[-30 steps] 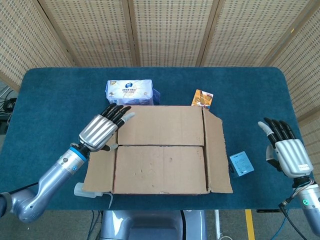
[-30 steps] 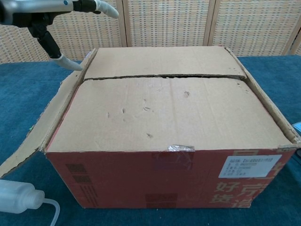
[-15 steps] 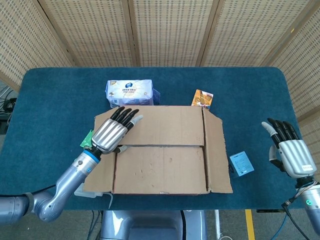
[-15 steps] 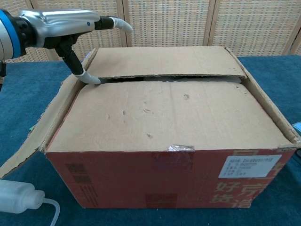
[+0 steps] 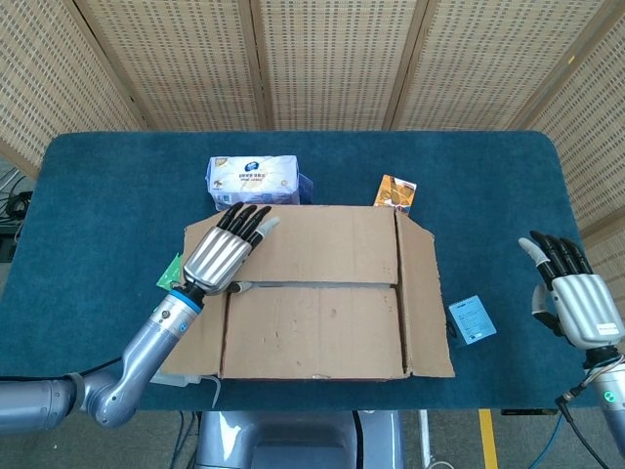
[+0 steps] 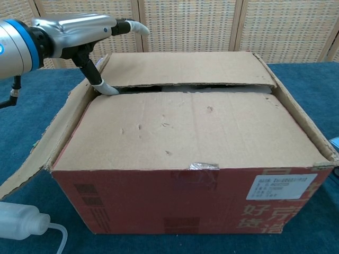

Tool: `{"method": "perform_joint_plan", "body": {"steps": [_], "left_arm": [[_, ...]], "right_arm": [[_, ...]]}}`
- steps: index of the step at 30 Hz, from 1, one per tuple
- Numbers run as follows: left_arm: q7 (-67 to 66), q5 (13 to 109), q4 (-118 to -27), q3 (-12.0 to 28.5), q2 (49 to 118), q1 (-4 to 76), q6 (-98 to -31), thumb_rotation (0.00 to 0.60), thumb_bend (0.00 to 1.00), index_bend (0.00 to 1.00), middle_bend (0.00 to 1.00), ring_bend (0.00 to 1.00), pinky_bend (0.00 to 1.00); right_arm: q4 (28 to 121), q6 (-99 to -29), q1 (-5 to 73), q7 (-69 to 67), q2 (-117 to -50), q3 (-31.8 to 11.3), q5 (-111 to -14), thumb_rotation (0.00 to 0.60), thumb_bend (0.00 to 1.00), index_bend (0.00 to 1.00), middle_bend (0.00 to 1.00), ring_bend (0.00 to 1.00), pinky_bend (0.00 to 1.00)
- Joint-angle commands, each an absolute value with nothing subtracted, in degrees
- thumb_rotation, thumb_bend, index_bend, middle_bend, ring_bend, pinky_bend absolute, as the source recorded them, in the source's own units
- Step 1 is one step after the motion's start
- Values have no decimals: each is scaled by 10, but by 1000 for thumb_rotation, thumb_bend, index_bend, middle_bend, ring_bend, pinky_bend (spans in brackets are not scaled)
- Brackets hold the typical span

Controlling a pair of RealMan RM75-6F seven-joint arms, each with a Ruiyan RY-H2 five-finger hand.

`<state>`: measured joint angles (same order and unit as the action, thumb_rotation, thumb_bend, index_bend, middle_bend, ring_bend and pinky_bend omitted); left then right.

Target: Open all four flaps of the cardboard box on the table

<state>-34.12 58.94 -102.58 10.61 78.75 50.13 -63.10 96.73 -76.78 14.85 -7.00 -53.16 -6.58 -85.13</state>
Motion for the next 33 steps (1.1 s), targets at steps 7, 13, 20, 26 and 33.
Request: {"method": "perform_joint_plan", "body": {"steps": [7,13,20,26,33], "left_arm": [[-301,632,-1029,124,777,487,-664,600,176,0,0,0,0],[-270,670,-1042,136,746,471,-688,600,176,0,0,0,0],[-271,667,-1023,174,725,487,-685,600,178,0,0,0,0],[-275,684,-962,194,733,507,-687,600,181,0,0,0,0],[-291,684,-905,204,748,533,-671,600,181,0,0,0,0]], "right_arm": [[965,-766,150,-71,-533,-67,-851,600,852,52,40,0,43],[964,-762,152,-71,-534,-68,-850,600,852,52,40,0,43],[966,-763,151,-70,-534,-68,-851,600,852,52,40,0,43],[967,-766,148,-73,-531,-67,-850,600,852,52,40,0,43],[968,-768,145,-73,-527,-66,-851,600,852,52,40,0,43]]}}
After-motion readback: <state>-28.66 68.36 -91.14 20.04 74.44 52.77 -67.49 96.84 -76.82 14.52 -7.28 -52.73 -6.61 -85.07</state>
